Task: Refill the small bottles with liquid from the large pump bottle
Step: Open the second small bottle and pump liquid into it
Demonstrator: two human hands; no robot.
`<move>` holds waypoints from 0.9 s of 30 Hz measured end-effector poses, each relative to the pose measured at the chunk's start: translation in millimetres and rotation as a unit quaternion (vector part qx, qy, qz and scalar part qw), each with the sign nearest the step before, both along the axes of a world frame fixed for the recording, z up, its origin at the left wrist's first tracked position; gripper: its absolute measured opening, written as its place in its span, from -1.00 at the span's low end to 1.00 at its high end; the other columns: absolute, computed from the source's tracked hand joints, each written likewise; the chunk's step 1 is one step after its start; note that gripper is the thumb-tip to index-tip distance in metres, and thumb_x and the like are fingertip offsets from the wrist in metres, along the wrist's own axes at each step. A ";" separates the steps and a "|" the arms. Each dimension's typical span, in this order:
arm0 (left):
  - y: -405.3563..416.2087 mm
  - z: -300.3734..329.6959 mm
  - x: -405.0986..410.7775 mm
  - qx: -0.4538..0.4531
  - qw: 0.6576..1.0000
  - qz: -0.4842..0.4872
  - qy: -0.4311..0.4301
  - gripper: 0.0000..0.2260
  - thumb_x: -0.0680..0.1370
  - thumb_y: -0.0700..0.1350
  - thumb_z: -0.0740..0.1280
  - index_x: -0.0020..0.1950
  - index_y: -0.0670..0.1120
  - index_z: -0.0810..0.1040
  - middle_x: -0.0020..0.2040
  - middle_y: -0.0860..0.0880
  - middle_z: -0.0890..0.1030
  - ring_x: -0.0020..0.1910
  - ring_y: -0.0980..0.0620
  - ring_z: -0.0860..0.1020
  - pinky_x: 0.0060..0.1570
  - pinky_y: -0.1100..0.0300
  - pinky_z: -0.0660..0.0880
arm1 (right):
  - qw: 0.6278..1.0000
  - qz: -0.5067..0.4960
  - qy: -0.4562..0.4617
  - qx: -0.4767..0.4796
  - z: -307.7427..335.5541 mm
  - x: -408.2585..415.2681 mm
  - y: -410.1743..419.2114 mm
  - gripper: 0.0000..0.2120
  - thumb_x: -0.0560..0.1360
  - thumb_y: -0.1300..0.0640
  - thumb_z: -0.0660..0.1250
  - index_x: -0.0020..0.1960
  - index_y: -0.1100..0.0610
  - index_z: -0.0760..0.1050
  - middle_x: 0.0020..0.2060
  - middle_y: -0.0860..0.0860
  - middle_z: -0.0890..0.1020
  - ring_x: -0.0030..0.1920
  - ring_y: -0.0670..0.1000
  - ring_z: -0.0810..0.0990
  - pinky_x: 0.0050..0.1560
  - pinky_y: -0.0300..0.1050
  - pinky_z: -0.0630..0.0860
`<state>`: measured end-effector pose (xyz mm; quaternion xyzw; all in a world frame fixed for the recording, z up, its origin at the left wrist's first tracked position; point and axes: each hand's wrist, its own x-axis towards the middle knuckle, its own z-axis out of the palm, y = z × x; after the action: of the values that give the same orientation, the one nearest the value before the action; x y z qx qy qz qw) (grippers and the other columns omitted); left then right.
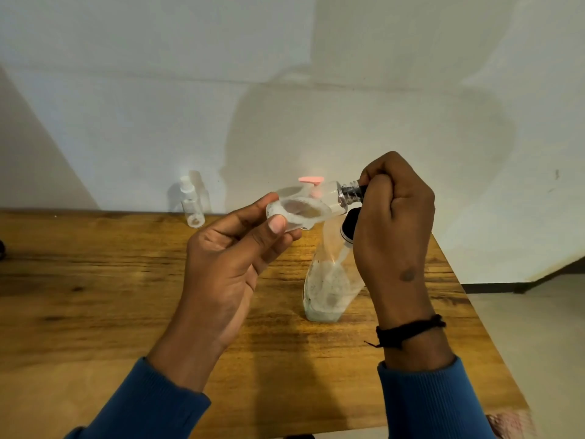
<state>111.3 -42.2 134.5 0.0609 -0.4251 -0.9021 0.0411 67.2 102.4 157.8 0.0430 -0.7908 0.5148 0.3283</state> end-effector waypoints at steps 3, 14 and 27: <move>0.0 -1.4 -0.9 0.000 1.000 0.004 -0.006 -0.62 0.35 -0.26 0.42 0.17 -0.24 0.61 0.03 -0.18 0.72 -0.09 -0.12 0.70 -0.16 0.28 0.62 | 1.000 0.000 -0.005 -0.014 -5.6 -0.9 -2.3 -0.80 0.51 0.28 0.05 -0.24 0.16 0.38 -0.43 -0.08 0.37 -0.41 -0.13 0.33 -0.42 -0.22 0.23; 0.7 -0.2 0.6 -0.003 1.000 0.000 -0.003 -0.63 0.35 -0.26 0.42 0.17 -0.23 0.62 0.04 -0.17 0.71 -0.06 -0.14 0.70 -0.14 0.27 0.62 | 1.000 -0.001 -0.008 -0.027 -4.9 -0.4 -2.7 -0.80 0.50 0.27 0.05 -0.24 0.17 0.38 -0.44 -0.06 0.36 -0.41 -0.12 0.33 -0.43 -0.23 0.22; 2.0 1.5 0.7 -0.002 1.000 0.000 0.000 -0.53 0.27 -0.19 0.47 0.17 -0.24 0.61 0.02 -0.14 0.72 -0.08 -0.12 0.70 -0.14 0.27 0.62 | 1.000 0.005 -0.014 -0.021 -2.6 0.2 0.4 -0.80 0.51 0.25 0.05 -0.25 0.18 0.37 -0.44 -0.05 0.36 -0.40 -0.12 0.33 -0.43 -0.17 0.22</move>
<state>112.0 -40.2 136.0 0.0609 -0.4269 -0.9013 0.0415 67.4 102.9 155.3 0.0326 -0.7838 0.5336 0.3160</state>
